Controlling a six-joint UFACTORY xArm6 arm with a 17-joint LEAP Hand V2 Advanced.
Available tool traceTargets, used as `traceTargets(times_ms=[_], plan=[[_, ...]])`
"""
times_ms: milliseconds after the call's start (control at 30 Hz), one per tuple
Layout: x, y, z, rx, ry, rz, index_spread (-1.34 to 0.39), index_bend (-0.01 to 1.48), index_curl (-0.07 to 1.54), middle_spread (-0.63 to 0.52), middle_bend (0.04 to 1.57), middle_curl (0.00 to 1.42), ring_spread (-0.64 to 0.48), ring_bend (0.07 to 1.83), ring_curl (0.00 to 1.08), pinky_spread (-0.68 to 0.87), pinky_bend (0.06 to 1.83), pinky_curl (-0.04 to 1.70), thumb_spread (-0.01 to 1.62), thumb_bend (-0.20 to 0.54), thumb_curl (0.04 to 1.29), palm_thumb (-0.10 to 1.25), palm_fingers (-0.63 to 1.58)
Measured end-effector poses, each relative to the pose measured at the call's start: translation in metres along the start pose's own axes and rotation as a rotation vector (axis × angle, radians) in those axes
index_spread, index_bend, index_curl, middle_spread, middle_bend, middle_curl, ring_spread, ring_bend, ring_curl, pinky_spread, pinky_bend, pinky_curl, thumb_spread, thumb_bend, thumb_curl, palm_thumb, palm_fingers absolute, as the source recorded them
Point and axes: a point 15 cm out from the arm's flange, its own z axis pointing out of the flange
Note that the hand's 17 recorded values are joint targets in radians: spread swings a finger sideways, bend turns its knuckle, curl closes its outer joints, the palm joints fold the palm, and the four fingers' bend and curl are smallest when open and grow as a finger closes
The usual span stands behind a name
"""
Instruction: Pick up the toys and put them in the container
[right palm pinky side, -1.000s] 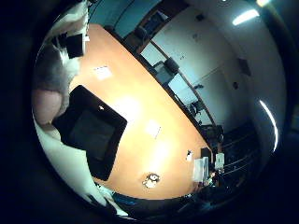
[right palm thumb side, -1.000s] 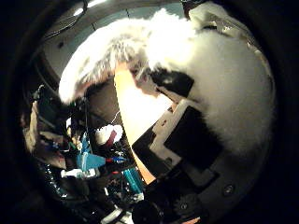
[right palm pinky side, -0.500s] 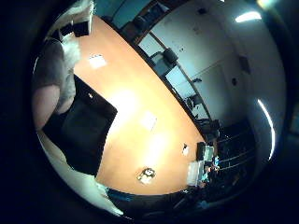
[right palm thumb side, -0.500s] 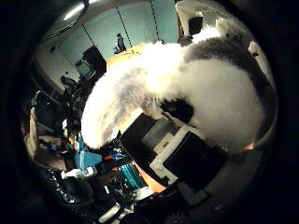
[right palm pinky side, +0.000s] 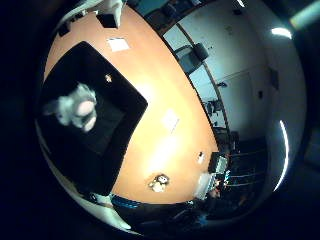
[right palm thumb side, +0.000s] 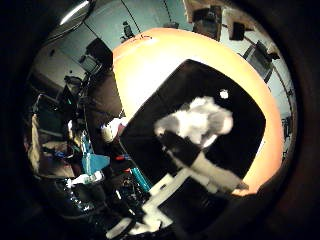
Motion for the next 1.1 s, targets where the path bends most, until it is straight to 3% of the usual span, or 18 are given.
traceTargets(times_ms=[233, 667, 900, 1100], plan=[[0.002, 0.004, -0.005, -0.002, 0.001, -0.001, -0.43, 0.18, 0.39, -0.12, 0.36, 0.39, -0.11, 0.67, 0.32, 0.39, 0.59, 0.59, 1.03, -0.029, 0.28, 0.45, 0.25], [0.025, 0.037, -0.041, -0.026, 0.020, 0.018, -0.42, 0.17, 0.32, -0.12, 0.31, 0.36, -0.08, 0.62, 0.26, 0.44, 0.57, 0.48, 1.02, -0.026, 0.28, 0.43, 0.30], [0.097, 0.087, -0.069, -0.042, 0.089, 0.136, -0.42, 0.17, 0.31, -0.12, 0.31, 0.35, -0.07, 0.61, 0.24, 0.44, 0.58, 0.44, 1.01, -0.026, 0.28, 0.43, 0.32], [0.167, 0.160, -0.089, -0.115, 0.166, 0.264, -0.42, 0.17, 0.30, -0.12, 0.31, 0.36, -0.05, 0.59, 0.23, 0.44, 0.56, 0.40, 1.01, -0.029, 0.28, 0.41, 0.31]])
